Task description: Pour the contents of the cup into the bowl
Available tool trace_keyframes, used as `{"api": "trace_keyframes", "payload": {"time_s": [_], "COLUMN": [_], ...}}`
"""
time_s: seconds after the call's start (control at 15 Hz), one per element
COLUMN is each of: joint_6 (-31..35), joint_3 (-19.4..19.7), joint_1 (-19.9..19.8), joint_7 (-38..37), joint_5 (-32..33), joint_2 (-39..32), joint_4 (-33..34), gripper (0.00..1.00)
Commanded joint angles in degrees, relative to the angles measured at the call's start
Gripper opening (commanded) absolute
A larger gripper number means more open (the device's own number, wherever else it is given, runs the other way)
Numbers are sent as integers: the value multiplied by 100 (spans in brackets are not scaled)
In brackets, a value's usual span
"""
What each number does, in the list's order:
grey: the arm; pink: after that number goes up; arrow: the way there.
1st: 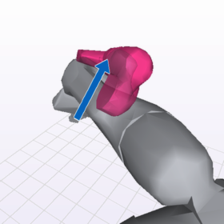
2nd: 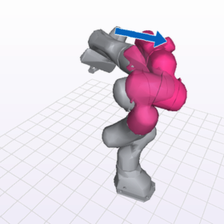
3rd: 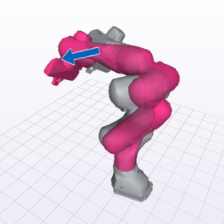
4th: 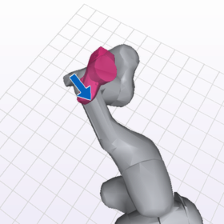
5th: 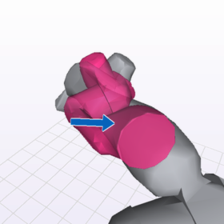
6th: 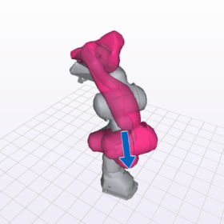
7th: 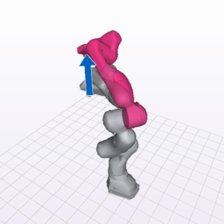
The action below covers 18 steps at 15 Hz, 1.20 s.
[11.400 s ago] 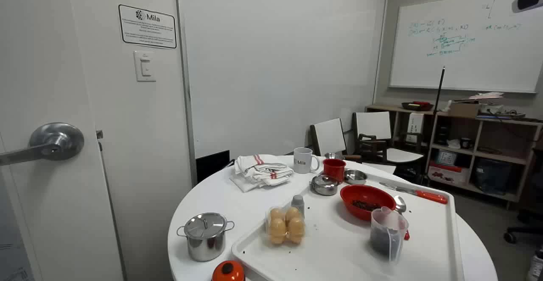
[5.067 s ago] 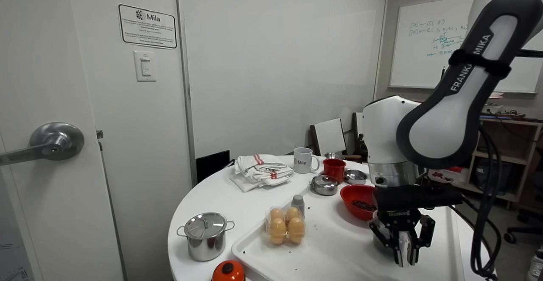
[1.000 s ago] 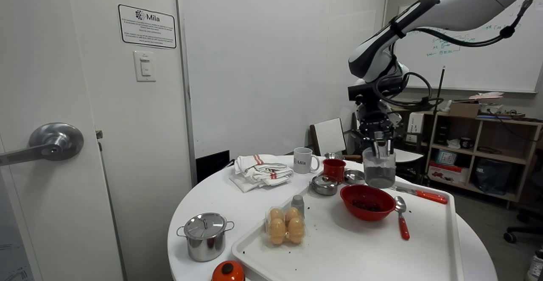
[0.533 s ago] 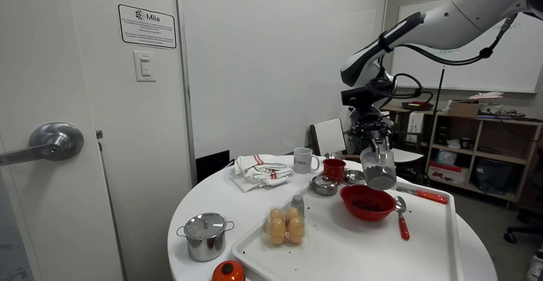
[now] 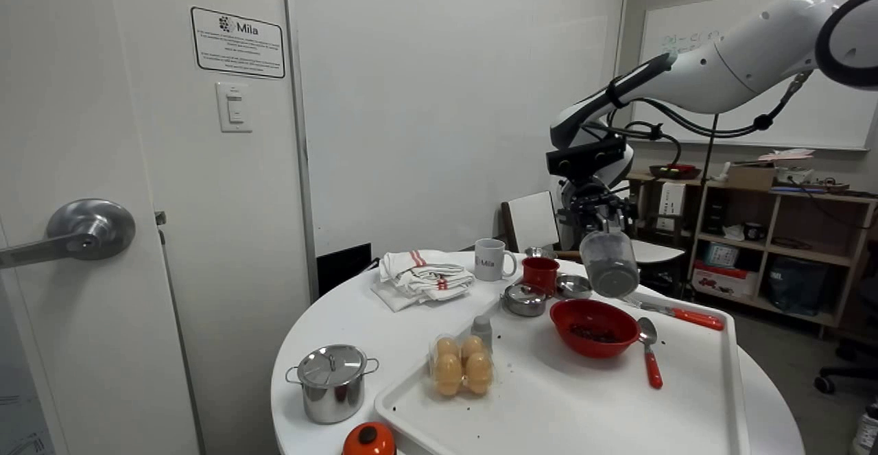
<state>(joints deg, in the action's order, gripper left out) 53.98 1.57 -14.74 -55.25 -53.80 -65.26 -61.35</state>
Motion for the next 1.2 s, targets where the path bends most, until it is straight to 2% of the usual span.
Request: {"api": "trace_keyframes", "payload": {"time_s": [0.0,0.47,1.13], "joint_6": [-659,-1112,-1384], "joint_3": [-130,-481,-901], "joint_1": [-195,-429,-645], "joint_7": [-413,-915,-1328], "joint_5": [-435,-931,-1188], "joint_2": [-661,-1318,-1840], "joint_4": [929,1686,2358], "gripper": [9,8,8]}}
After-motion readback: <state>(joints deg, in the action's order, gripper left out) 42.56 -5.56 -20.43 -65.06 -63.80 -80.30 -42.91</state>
